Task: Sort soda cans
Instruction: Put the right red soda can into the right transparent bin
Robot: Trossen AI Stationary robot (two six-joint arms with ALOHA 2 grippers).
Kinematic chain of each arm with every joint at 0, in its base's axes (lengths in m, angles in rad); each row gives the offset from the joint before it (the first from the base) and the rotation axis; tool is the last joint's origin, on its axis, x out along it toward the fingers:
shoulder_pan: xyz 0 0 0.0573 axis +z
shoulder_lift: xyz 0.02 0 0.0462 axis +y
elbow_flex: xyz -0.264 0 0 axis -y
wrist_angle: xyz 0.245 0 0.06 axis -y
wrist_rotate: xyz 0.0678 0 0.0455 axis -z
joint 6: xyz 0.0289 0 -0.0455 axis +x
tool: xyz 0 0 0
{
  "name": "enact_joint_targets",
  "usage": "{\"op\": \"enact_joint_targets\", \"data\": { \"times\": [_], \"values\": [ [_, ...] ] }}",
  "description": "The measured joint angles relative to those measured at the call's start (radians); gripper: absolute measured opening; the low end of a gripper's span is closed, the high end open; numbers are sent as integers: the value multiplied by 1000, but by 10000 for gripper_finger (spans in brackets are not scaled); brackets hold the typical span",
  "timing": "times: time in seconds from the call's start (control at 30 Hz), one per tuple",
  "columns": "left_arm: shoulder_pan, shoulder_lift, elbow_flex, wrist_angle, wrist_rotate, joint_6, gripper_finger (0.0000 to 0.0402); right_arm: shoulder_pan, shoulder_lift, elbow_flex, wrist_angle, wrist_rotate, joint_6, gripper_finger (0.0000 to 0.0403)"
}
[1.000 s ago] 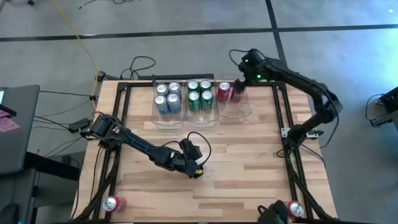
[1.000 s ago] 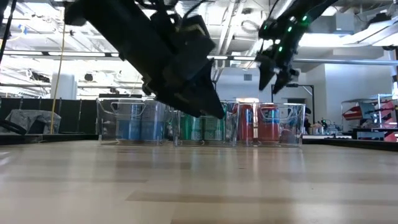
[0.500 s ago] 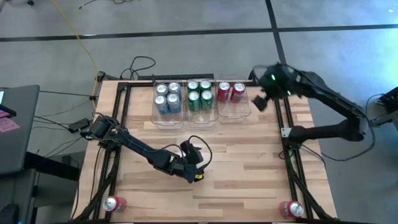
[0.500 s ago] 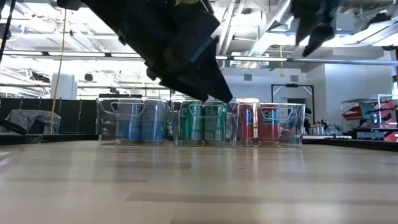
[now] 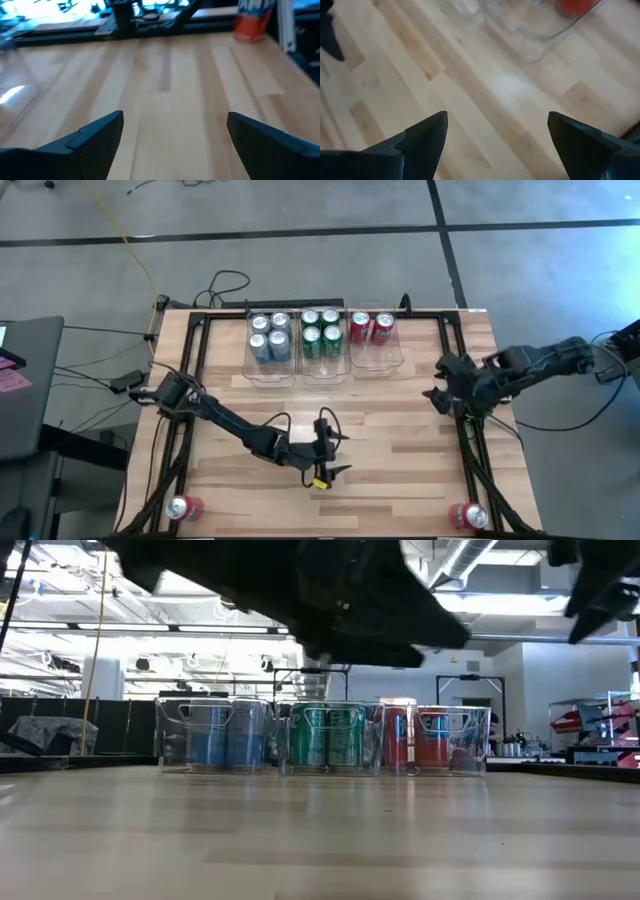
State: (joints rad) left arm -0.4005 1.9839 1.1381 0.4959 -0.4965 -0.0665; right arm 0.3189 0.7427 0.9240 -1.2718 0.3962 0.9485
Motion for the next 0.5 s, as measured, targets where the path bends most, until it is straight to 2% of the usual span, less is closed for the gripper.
{"op": "enact_joint_targets", "data": {
  "times": [0.17,0.3,0.4,0.5],
  "values": [
    [53,49,0,175,149,29,352,99,22,-86,81,27,38,358],
    [111,130,42,320,379,8,352,89,75,-104,163,27,-42,358],
    [147,206,124,338,499,-7,352,72,118,-106,232,18,-44,358],
    [172,272,233,289,555,14,352,107,159,-106,307,-144,-7,358]
  ]
}}
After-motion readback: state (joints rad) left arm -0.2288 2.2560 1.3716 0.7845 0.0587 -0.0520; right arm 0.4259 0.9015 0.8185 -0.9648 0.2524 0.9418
